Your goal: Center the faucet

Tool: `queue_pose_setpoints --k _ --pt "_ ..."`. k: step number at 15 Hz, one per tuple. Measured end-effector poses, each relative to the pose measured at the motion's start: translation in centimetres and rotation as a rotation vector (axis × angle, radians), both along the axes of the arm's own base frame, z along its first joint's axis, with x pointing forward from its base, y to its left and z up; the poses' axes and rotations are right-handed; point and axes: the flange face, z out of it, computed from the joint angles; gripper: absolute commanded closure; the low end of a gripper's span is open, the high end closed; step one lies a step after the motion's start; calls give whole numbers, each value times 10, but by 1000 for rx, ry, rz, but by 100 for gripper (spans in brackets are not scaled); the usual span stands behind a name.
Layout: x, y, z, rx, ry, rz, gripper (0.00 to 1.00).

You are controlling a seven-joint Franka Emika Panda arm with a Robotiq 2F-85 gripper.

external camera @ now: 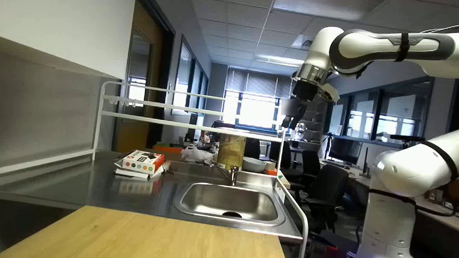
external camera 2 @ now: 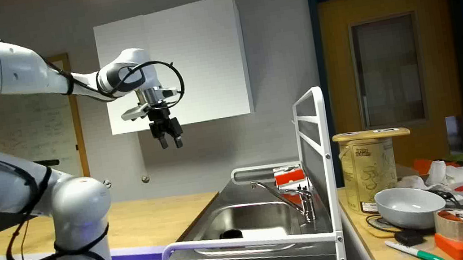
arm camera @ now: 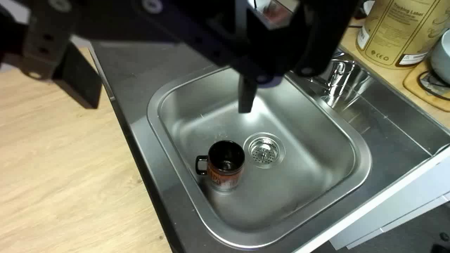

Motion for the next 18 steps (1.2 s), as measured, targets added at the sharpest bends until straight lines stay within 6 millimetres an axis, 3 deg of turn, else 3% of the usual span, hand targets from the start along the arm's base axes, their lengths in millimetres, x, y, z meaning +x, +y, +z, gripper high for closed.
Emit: queue_pose_setpoints --k 12,15,18 --pt "1 -1 -1 -2 0 -4 0" --pt "11 -5 -3 9 -12 -46 0" --pt "33 -6 -7 34 -19 -130 0"
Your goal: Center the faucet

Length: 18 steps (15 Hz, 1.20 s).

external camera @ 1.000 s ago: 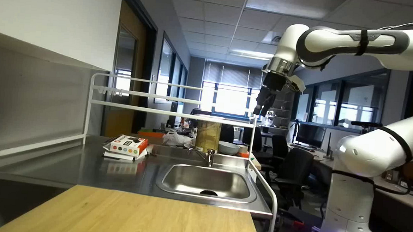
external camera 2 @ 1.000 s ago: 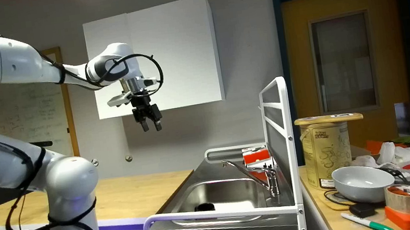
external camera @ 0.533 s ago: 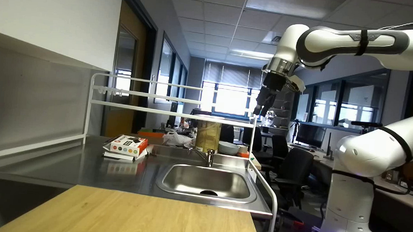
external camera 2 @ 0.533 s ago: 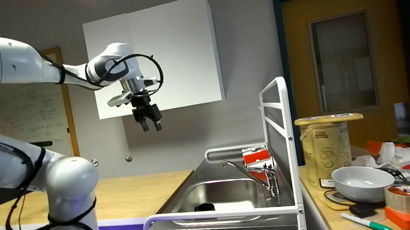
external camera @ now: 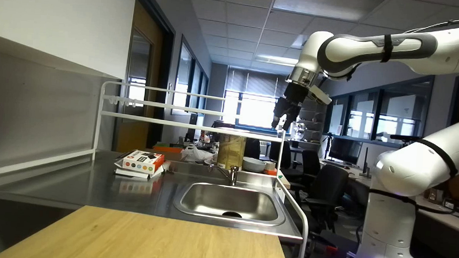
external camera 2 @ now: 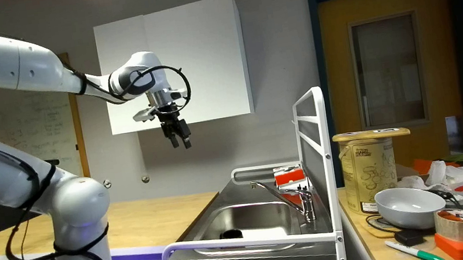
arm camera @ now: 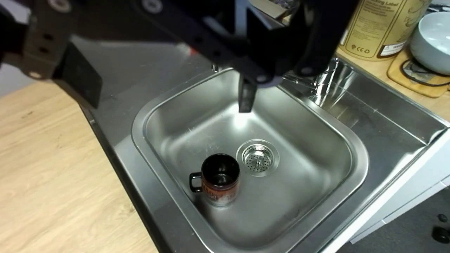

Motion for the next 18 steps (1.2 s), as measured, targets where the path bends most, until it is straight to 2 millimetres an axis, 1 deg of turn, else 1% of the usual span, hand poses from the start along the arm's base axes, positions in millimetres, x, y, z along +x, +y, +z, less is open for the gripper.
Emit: queue_pose_setpoints --k 3,7,9,14,16,18 --pt "32 4 -6 31 20 -105 0" --pt "89 8 -17 97 66 -234 0" --pt "121 9 -22 133 84 -291 0" --pt "211 11 -34 195 104 -436 0" --pt "247 10 -42 218 115 -497 0" --pt "280 4 -54 233 129 -556 0"
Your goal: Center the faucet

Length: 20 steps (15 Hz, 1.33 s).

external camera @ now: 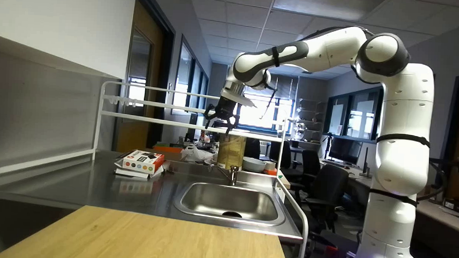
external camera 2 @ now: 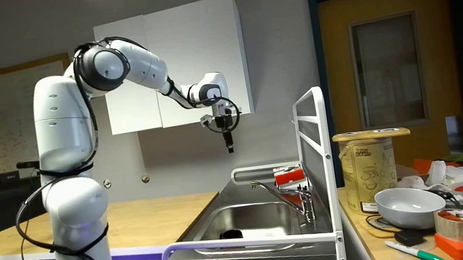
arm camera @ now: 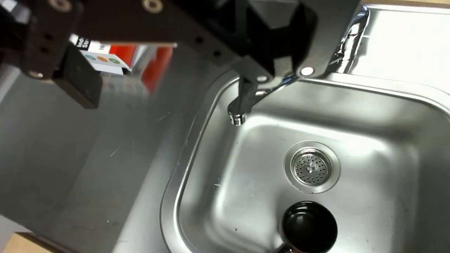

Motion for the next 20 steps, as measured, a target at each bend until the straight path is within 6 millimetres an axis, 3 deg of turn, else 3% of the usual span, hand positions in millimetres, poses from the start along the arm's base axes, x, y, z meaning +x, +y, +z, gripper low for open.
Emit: queue_pose_setpoints --k 4,9,14,20 --pt "52 -27 -41 12 76 -99 0" --pt "93 -67 -89 3 189 -190 0" --pt "116 -87 -113 42 262 -256 0" --pt "120 -99 -148 148 355 -402 0"
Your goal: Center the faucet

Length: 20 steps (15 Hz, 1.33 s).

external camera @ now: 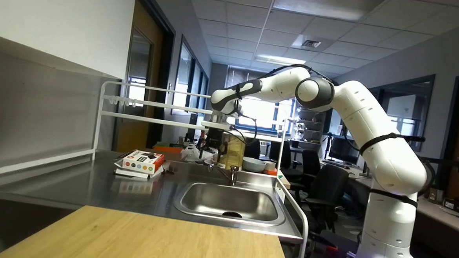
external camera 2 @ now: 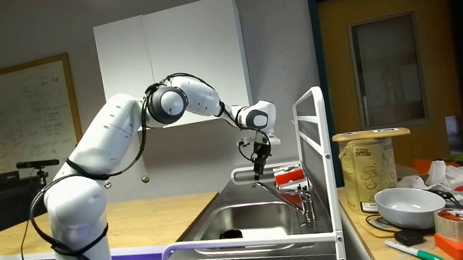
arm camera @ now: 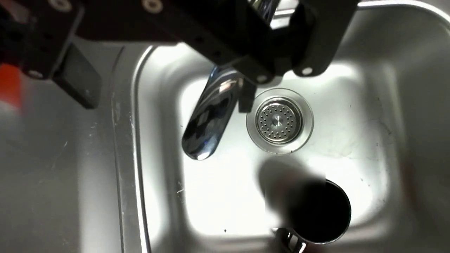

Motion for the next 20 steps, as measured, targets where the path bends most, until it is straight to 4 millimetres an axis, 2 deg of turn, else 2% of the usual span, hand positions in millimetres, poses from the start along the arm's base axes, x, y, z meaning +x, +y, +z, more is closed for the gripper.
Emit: queue_pose_setpoints --k 7,8,9,12,17,19,20 --pt "-5 0 -28 37 71 -124 0" --pt "-6 1 -30 37 77 -130 9" --pt "-6 2 -32 37 83 -135 25" --pt "-9 4 -39 36 103 -147 51" --pt "-18 4 -57 37 145 -157 88" --pt "-21 4 -61 37 154 -161 99" --pt "-21 5 -62 37 158 -162 100"
